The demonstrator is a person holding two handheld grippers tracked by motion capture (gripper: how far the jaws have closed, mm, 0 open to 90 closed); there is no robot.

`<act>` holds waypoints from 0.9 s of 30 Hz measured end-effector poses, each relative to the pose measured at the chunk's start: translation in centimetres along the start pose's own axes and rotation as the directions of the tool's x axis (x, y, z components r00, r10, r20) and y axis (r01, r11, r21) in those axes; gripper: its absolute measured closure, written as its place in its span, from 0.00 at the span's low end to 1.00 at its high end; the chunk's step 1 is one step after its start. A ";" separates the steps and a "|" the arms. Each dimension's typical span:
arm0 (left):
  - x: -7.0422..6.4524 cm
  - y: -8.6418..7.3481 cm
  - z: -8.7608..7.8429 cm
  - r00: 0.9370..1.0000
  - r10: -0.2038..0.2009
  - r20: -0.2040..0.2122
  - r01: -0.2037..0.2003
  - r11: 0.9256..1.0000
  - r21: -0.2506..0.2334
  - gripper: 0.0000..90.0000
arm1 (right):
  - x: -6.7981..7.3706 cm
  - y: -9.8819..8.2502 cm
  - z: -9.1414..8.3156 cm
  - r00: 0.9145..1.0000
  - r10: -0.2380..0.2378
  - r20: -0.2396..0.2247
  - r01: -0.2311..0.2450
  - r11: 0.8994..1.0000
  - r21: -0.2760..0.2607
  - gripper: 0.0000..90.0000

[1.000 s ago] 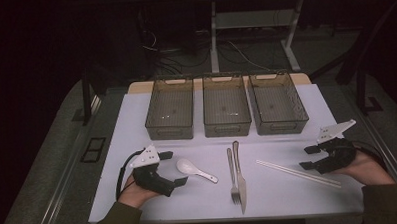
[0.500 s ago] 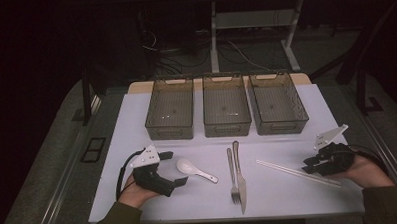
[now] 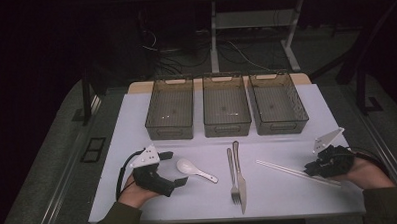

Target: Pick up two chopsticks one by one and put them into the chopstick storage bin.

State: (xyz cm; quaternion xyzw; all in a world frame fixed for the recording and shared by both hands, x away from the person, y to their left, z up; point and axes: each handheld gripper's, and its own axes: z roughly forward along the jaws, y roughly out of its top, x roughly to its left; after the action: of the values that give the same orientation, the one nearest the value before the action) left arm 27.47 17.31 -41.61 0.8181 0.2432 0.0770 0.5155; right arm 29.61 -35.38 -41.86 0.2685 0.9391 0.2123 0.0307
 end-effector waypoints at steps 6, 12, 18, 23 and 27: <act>0.0 0.0 0.0 1.000 -0.001 0.002 0.001 1.000 0.001 0.00 | 0.0 0.0 0.2 1.000 -0.010 -0.004 0.010 1.000 0.011 0.85; 0.0 0.0 0.0 1.000 -0.003 0.003 0.003 1.000 0.001 0.00 | 0.1 0.1 0.3 1.000 -0.027 0.000 0.027 0.999 0.027 0.87; 0.0 0.0 0.1 1.000 -0.007 0.004 0.007 1.000 0.002 0.00 | 0.0 0.3 0.4 0.998 -0.051 0.022 0.050 0.997 0.053 0.88; 0.0 0.0 0.1 1.000 -0.004 0.005 0.004 1.000 0.002 0.00 | 0.1 0.8 0.5 0.997 -0.070 0.028 0.067 0.993 0.097 0.88; 0.0 0.0 0.1 1.000 -0.006 0.005 0.006 1.000 0.001 0.00 | 0.1 1.4 0.8 0.994 -0.103 0.033 0.097 0.984 0.148 0.90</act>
State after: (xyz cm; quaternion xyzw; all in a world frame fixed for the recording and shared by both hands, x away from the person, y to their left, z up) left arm 27.49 17.22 -41.70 0.8178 0.2442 0.0735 0.5160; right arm 30.29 -33.96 -42.00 0.2266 0.9636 0.1358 0.0407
